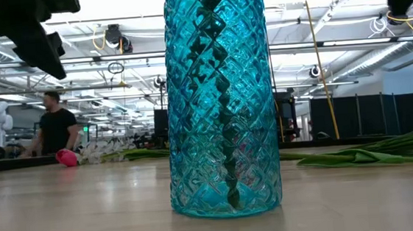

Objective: Sort flowers into vase by color
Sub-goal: Put the top red tulip into the blue vase

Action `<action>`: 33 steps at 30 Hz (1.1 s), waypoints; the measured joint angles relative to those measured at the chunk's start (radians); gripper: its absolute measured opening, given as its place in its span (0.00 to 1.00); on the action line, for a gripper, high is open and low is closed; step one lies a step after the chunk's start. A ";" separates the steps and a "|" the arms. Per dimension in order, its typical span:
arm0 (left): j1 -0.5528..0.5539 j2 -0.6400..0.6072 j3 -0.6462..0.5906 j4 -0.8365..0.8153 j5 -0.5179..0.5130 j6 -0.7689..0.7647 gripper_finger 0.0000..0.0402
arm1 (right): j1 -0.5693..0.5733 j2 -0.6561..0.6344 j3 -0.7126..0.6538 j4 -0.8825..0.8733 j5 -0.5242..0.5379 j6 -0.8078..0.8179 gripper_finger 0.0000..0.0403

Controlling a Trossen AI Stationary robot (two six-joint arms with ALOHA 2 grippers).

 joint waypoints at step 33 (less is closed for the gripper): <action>0.429 0.000 0.000 0.003 -0.173 -0.369 0.41 | -0.384 -0.607 -0.792 0.836 0.002 -0.477 0.16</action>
